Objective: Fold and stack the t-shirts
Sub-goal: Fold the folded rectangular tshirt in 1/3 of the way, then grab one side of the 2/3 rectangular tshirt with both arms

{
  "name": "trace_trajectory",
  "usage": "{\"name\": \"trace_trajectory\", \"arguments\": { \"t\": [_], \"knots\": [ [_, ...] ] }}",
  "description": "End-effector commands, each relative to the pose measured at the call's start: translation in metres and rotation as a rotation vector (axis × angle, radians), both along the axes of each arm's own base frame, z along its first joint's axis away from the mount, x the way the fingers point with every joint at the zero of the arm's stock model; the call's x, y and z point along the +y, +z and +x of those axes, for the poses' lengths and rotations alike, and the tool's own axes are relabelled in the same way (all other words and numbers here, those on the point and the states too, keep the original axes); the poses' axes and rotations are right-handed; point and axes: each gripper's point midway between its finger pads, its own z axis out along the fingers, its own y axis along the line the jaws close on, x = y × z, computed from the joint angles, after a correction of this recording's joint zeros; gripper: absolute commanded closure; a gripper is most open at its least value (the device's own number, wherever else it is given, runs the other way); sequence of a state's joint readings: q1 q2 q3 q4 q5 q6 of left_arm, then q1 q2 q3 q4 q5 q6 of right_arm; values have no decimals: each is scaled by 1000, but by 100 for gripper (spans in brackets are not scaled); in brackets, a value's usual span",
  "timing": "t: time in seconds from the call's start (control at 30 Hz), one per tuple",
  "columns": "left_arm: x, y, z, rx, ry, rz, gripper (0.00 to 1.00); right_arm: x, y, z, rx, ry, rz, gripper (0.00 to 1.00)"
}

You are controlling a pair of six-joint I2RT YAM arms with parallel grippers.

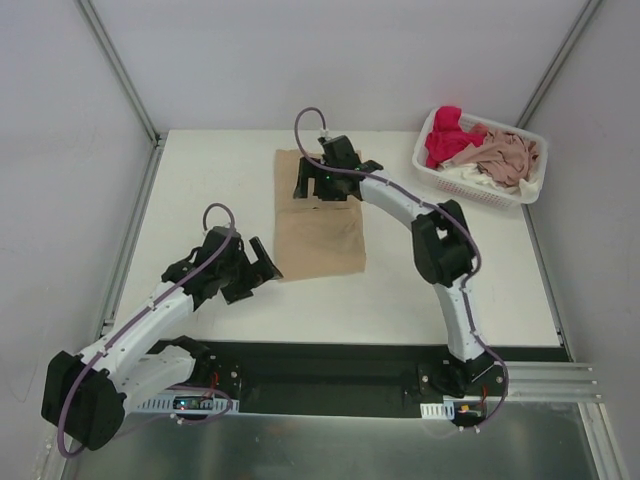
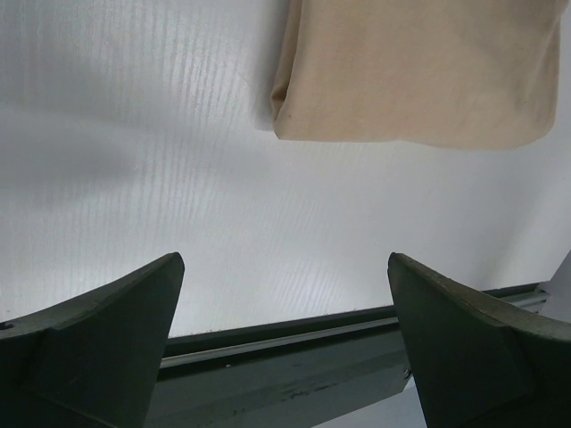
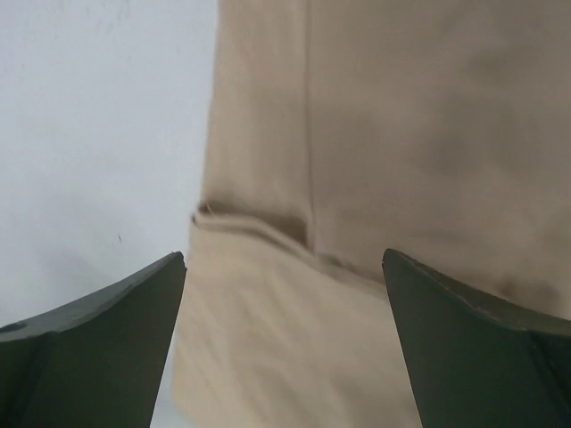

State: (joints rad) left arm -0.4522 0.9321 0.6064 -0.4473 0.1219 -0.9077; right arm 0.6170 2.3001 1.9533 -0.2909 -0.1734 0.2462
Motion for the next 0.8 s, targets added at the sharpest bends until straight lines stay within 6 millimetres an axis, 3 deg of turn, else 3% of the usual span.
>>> {"name": "trace_trajectory", "arguments": {
  "t": [0.0, 0.03, 0.07, 0.1, 0.13, 0.17, 0.23, 0.27, 0.37, 0.53, 0.77],
  "knots": [
    [-2, -2, 8, 7, 14, 13, 1, -59, 102, -40, -173, -50, 10, 3],
    [-4, -4, 11, 21, 16, 14, 1, -74, 96, -52, -153, -71, 2, 3],
    [-7, -5, 12, 26, 9, 10, 2, -90, 123, -65, -201, -98, 38, 3],
    [-12, -7, 17, 37, 0, -1, 3, -105, 121, -68, -218, -141, 36, 3],
    [-16, -9, 20, 44, -3, -8, 6, -123, 83, -90, -145, -162, -15, 3],
    [-17, -11, 23, 47, -3, -7, 11, -135, 96, -100, -171, -178, 1, 3],
    [-20, -17, 32, 63, -4, 8, 16, -152, 67, -124, -99, -192, -29, 3],
    [-22, -19, 34, 72, -5, 10, 19, -157, 67, -132, -88, -194, -21, 3],
    [-27, -22, 43, 89, -16, 14, 25, -172, 42, -157, 23, -225, -61, 3],
    [-24, -37, 52, 116, 18, 60, 30, -181, 9, -173, 109, -285, -72, 3],
    [-31, -61, 54, 198, 3, 71, 39, -169, -29, -175, 228, -309, -58, 4]
  ]
}}
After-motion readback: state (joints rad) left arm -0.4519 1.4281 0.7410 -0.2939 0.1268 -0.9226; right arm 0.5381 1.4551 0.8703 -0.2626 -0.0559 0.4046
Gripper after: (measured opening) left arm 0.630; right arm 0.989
